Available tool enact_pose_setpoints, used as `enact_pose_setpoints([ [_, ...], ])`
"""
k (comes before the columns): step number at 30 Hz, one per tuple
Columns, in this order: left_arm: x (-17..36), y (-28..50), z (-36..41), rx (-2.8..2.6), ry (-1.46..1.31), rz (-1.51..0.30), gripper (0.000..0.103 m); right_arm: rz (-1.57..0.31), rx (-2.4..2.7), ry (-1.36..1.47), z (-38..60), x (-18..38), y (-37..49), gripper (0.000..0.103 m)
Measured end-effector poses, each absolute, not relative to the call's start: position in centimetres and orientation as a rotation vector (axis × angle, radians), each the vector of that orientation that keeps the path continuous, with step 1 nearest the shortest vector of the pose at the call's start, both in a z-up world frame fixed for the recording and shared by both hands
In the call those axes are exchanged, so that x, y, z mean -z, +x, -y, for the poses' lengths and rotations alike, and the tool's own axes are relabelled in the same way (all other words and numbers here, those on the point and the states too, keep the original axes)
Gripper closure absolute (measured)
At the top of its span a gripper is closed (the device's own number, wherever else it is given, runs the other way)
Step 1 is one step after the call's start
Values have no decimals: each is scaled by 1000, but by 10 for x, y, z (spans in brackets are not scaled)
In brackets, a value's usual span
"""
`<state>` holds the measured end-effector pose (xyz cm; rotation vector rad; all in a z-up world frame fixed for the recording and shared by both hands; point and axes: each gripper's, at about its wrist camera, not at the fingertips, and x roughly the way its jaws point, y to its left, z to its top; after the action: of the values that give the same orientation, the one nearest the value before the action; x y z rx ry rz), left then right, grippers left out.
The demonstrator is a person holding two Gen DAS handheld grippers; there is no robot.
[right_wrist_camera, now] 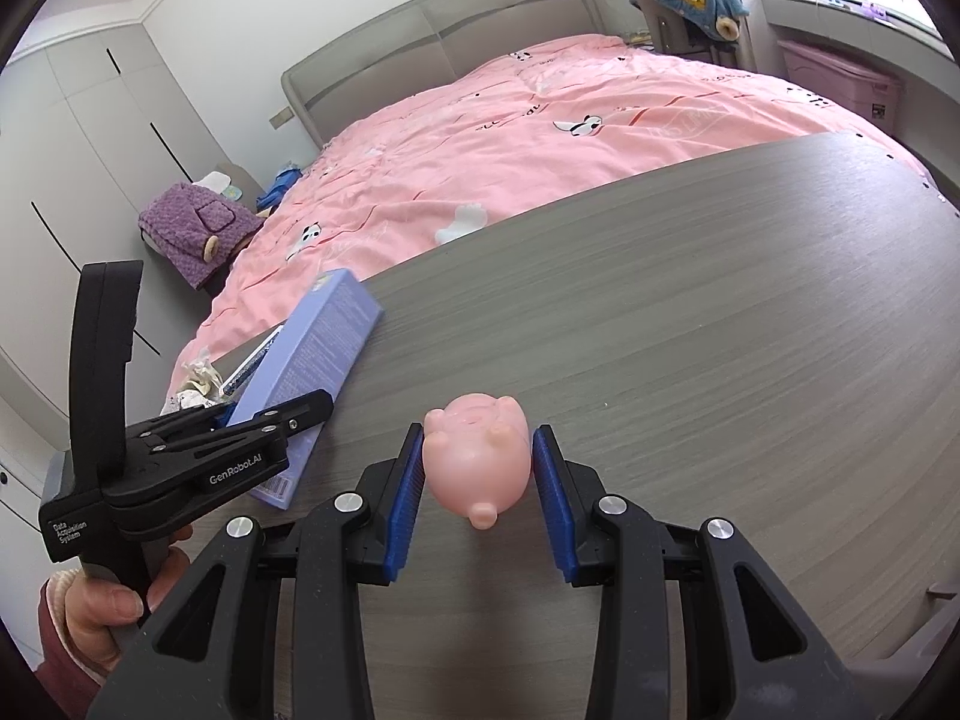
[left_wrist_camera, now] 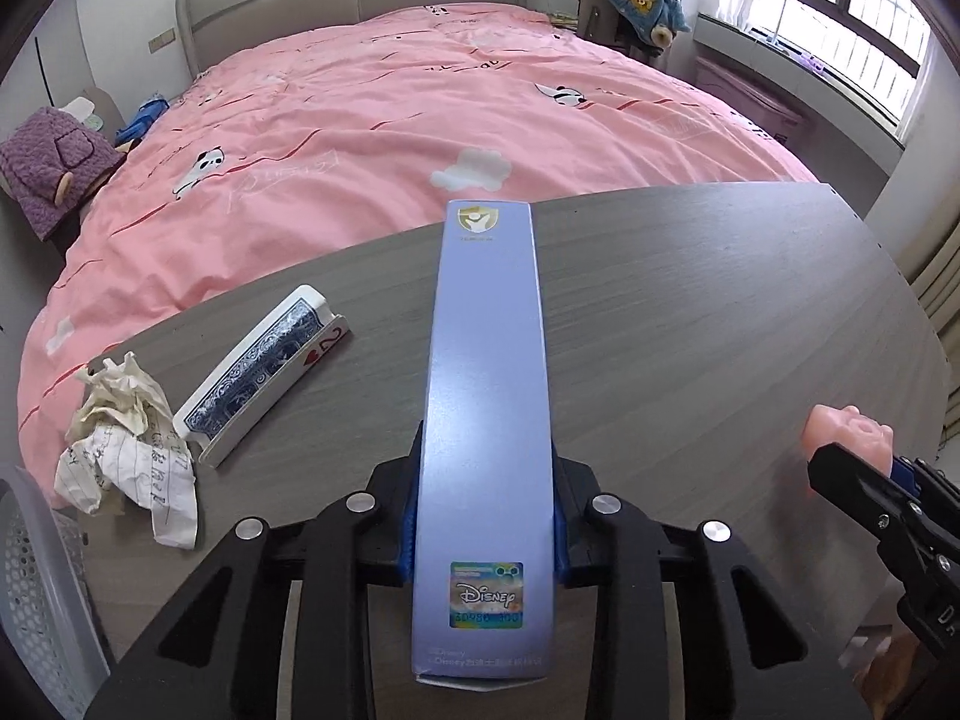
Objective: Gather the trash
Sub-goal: 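Carry the lavender box and pink piggy over the basket with both tools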
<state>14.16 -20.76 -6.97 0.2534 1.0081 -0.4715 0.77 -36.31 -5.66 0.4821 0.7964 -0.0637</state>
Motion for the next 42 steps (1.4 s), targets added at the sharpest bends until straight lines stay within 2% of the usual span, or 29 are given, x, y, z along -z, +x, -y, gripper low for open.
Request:
enact_pose_setpoints([
  [22, 29, 90, 133, 403, 180, -917, 72, -784, 26, 400, 320, 35, 5, 67],
  [42, 7, 48, 22, 264, 70, -854, 72, -779, -148, 278, 213, 11, 3, 67],
])
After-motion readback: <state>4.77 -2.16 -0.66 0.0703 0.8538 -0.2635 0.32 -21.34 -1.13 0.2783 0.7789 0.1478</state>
